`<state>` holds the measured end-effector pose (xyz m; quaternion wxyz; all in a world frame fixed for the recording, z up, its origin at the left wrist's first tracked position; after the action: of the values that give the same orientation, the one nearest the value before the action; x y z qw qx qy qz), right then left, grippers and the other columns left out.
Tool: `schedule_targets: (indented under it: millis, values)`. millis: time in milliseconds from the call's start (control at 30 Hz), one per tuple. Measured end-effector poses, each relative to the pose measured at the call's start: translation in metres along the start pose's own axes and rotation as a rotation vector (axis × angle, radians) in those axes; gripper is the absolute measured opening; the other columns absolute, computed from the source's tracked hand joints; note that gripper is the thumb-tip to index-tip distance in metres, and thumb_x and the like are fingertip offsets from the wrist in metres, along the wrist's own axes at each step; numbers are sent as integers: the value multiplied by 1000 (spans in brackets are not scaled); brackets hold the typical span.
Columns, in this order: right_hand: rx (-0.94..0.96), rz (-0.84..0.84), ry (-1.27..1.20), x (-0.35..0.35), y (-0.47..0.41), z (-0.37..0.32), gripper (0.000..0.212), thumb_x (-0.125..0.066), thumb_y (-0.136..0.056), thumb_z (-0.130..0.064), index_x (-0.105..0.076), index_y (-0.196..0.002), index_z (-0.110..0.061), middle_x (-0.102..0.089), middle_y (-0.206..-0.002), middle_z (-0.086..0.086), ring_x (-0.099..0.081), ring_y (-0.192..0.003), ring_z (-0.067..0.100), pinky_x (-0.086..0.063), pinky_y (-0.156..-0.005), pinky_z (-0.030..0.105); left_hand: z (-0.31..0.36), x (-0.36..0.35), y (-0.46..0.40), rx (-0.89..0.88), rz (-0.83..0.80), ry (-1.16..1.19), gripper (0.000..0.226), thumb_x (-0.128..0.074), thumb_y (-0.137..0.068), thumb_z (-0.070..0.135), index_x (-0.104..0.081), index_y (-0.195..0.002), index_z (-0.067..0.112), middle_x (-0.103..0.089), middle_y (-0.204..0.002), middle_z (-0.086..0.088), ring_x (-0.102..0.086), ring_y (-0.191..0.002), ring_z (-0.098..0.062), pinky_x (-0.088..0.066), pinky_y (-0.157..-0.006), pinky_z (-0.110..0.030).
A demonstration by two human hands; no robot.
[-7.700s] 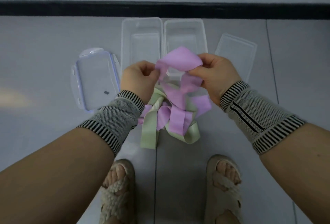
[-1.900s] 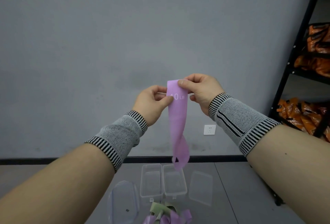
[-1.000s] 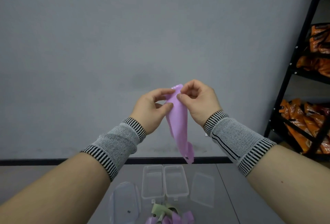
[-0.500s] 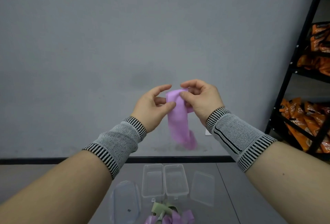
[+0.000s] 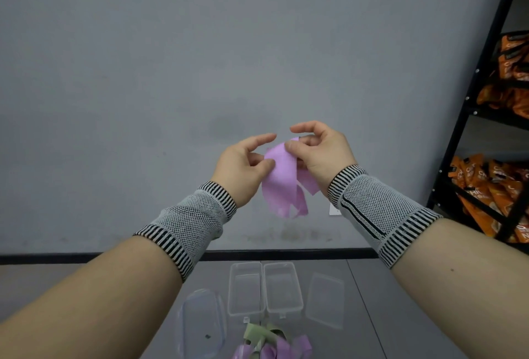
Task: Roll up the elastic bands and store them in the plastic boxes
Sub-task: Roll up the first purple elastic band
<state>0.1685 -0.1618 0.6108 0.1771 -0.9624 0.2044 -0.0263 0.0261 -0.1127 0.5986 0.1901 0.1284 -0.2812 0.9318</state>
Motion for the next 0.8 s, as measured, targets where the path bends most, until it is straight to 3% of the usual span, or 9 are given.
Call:
schedule_targets:
  millis: [100,233,333,433,500,567,600,700,800]
  values:
    - [-30,-104,5,-3,5,5,29,-66,-83,0,-56,-106,-15,-59,-70,5,-62,-65,17,-57,-65,32,-3,3,-5,33,77,70,37,-60,-87,6,-59,-121,20,-65,-66,-2,-58,-60,-6,-51,-66,-21]
    - [-1,-17,90,2,1,13,25,-66,-81,2,-58,-94,-18,-55,-66,4,-58,-68,23,-56,-70,42,-9,-3,-4,67,-18,83,35,-65,-85,17,-58,-116,30,-71,-77,-16,-66,-75,-23,-56,-77,-38]
    - [-22,33,35,6,-3,14,23,-67,-81,1,-56,-90,-17,-58,-71,7,-60,-69,24,-56,-74,44,-10,-8,2,74,-76,24,40,-63,-85,8,-57,-121,24,-62,-64,-9,-52,-59,-17,-47,-60,-25]
    - [-75,-79,3,4,0,18,24,-68,-82,-2,-54,-94,-17,-61,-75,8,-61,-67,21,-56,-67,37,-12,-4,-2,66,20,27,43,-61,-85,5,-56,-123,24,-57,-57,0,-44,-50,-9,-39,-50,-20]
    - [-78,-142,61,3,4,21,26,-67,-82,1,-54,-96,-16,-58,-70,7,-59,-64,20,-55,-63,34,-13,-2,-4,60,53,62,43,-62,-84,7,-56,-119,32,-59,-57,1,-49,-54,-10,-49,-56,-30]
    - [-62,-120,81,5,4,22,24,-64,-82,5,-54,-92,-14,-55,-64,6,-57,-61,19,-54,-59,31,-11,-5,-3,73,-23,119,43,-60,-85,8,-55,-112,40,-62,-68,-10,-54,-67,-18,-54,-73,-46]
    - [-59,-91,75,7,4,22,23,-64,-83,6,-53,-89,-14,-55,-63,6,-57,-59,19,-53,-58,30,-9,-6,-1,81,-67,142,43,-58,-86,5,-55,-110,41,-63,-74,-14,-54,-71,-20,-54,-78,-47]
    - [-87,-61,7,8,4,23,24,-63,-84,5,-48,-83,-13,-57,-65,7,-59,-52,14,-53,-54,28,-8,-8,-1,95,-86,146,38,-53,-88,-5,-62,-104,28,-65,-79,-13,-58,-71,-17,-55,-77,-36]
    - [-139,-137,-26,4,8,24,21,-62,-87,0,-46,-81,-13,-59,-65,10,-58,-48,15,-55,-55,30,-9,-6,-5,126,42,123,21,-53,-87,-7,-69,-97,2,-66,-75,1,-61,-62,-1,-54,-68,-20]
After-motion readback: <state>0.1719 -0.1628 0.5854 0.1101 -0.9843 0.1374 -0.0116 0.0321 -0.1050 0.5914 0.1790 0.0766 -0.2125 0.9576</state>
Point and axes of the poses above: each hand's wrist, its own y-axis away from the middle knuckle, its own x-axis out of the back of the hand, z = x × y, the point moved 3 cm from there along -y, towards the middle knuckle
